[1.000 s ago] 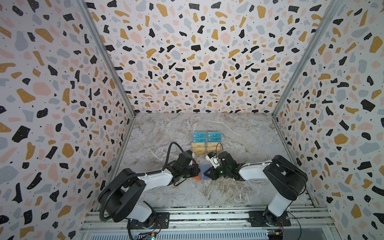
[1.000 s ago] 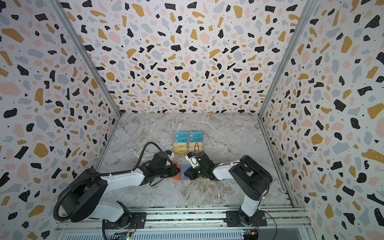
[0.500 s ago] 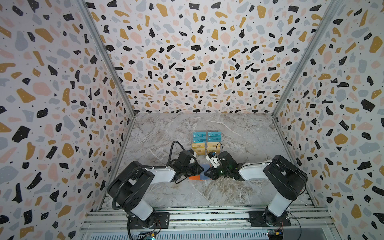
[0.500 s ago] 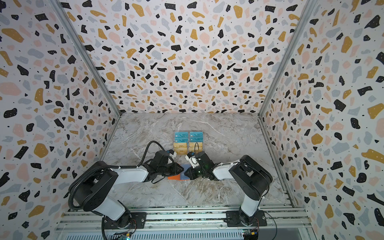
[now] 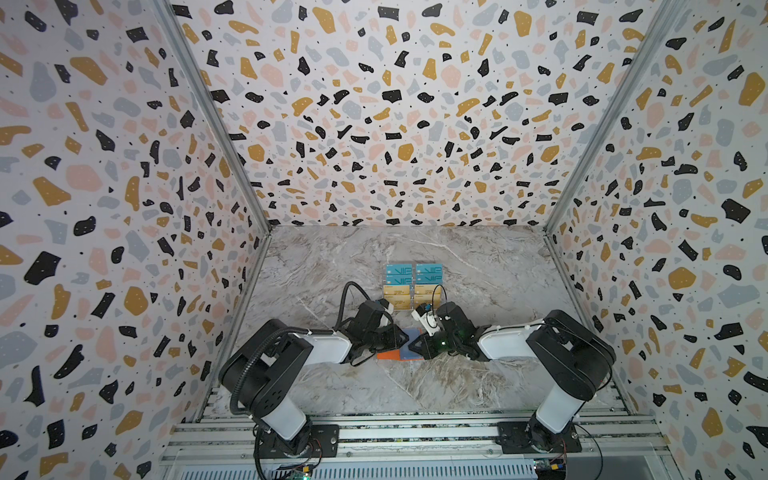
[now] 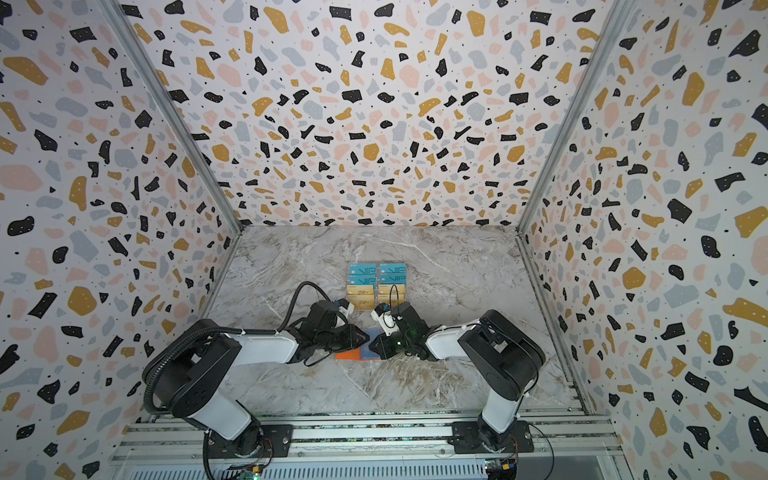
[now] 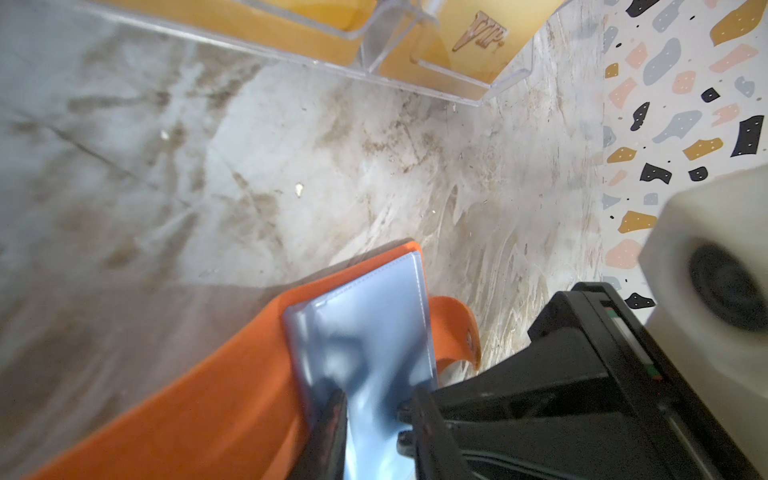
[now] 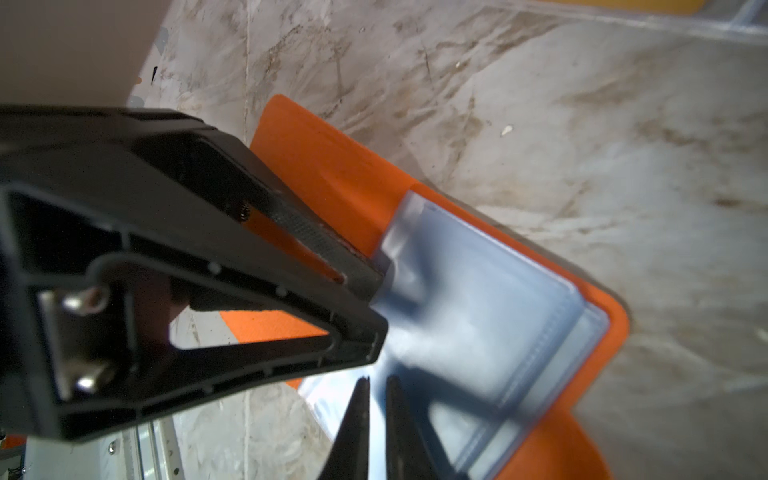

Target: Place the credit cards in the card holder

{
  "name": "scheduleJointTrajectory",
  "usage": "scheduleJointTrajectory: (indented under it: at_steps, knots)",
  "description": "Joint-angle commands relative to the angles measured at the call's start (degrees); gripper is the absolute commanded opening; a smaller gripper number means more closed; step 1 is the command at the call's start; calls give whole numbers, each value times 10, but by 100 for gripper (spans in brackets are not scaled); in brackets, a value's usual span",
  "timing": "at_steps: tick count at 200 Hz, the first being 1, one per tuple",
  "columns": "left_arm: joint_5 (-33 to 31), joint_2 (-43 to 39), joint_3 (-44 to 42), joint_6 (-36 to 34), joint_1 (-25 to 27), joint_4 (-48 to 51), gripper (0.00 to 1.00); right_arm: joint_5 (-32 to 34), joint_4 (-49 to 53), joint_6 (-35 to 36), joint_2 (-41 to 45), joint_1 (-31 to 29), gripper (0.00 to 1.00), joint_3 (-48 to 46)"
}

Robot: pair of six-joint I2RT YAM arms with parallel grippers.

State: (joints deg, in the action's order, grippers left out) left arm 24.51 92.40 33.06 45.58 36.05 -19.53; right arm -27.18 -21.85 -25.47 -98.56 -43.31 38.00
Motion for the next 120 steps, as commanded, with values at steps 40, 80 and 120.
scheduleJointTrajectory:
  at_steps: [40,80,120]
  knots:
    - [46,6,-43,82,-4,-97,30,12,26,-2,-2,6,13,5]
    - [57,-4,-84,128,-4,-154,31,11,20,-5,0,7,13,-1]
    - [61,12,-76,125,-4,-164,31,6,11,-9,1,7,13,-2]
